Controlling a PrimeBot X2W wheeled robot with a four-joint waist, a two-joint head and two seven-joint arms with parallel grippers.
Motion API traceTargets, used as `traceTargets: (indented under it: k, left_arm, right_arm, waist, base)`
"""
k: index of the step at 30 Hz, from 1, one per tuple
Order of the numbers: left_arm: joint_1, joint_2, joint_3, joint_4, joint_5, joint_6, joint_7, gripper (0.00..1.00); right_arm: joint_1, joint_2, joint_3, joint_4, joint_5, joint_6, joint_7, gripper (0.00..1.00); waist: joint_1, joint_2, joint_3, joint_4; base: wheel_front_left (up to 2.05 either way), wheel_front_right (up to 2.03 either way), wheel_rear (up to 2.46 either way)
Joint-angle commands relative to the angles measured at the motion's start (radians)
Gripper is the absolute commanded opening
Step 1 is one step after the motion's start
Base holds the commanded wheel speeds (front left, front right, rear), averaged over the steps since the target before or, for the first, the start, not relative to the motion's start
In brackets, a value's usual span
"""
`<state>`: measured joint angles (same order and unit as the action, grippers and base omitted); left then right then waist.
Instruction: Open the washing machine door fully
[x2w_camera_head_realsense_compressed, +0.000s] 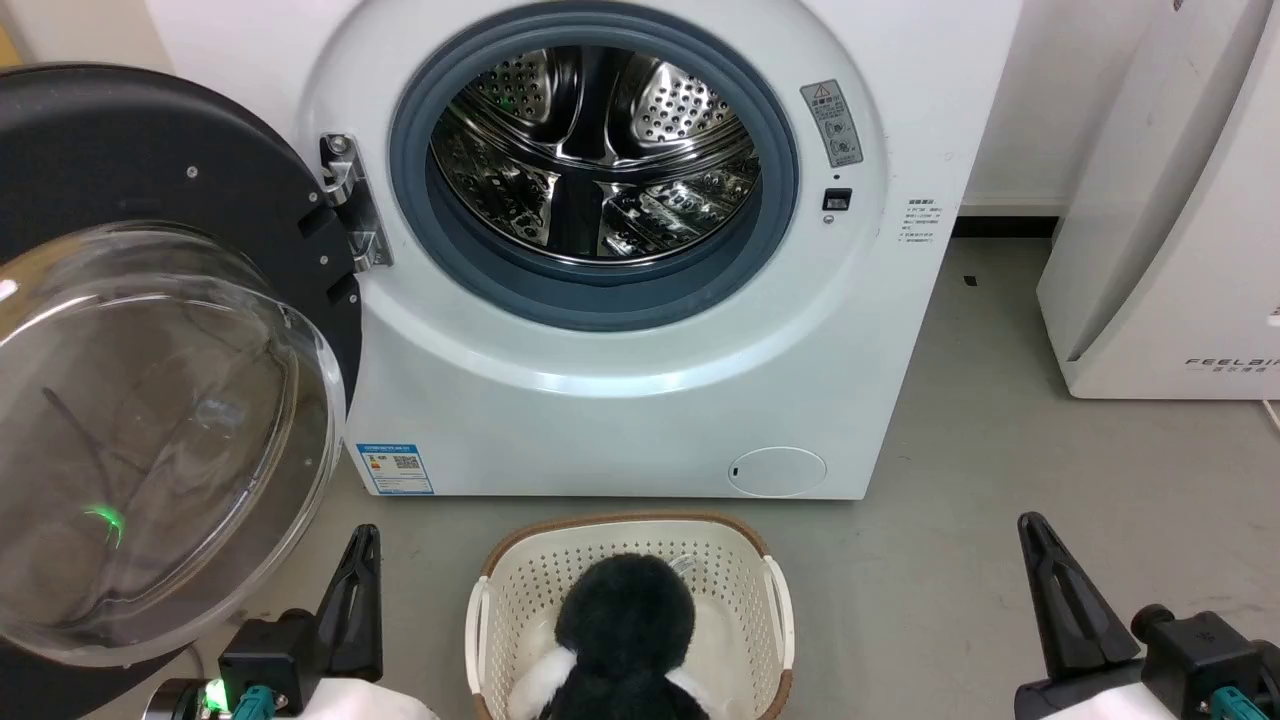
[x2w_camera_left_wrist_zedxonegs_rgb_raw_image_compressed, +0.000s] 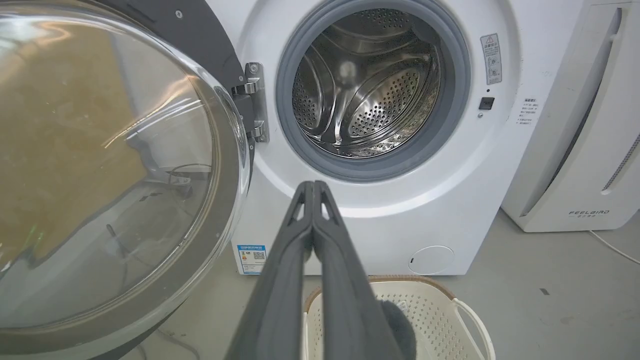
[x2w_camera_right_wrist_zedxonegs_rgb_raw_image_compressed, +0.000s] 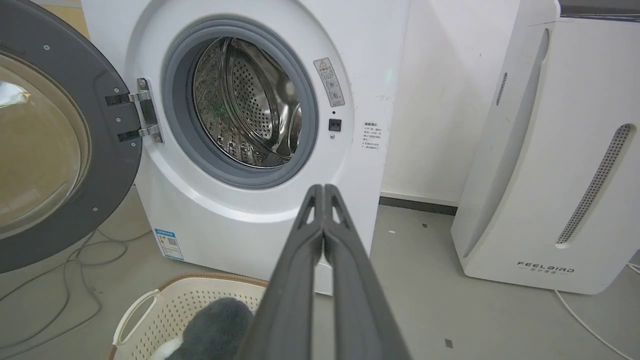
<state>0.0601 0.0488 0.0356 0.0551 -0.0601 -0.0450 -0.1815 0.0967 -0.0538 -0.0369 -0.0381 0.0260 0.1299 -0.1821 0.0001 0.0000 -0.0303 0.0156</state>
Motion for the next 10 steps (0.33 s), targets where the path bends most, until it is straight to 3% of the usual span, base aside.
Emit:
traceTargets:
  k: [1,10]
  left_arm:
    - [-0.016,0.0,-0.003,-0.007,0.008,0.007,0.005,0.0]
    - [-0.02,0.001,-0.007,-0.012,0.014,0.011,0.023,0.0]
  right_arm:
    - [-0.015,0.001,0.002,0.003,-0.007,0.0,0.005,0.0]
    - [-0.023,0.001,0.006,0.007,-0.009,0.0,0.023,0.0]
  waist:
    - [-0.0001,0.0,0.0,0.0]
    - [-0.0001,0.0,0.004,-0.002]
  base:
    - [0.0,0.0,0.0]
    - [0.0,0.0,0.0]
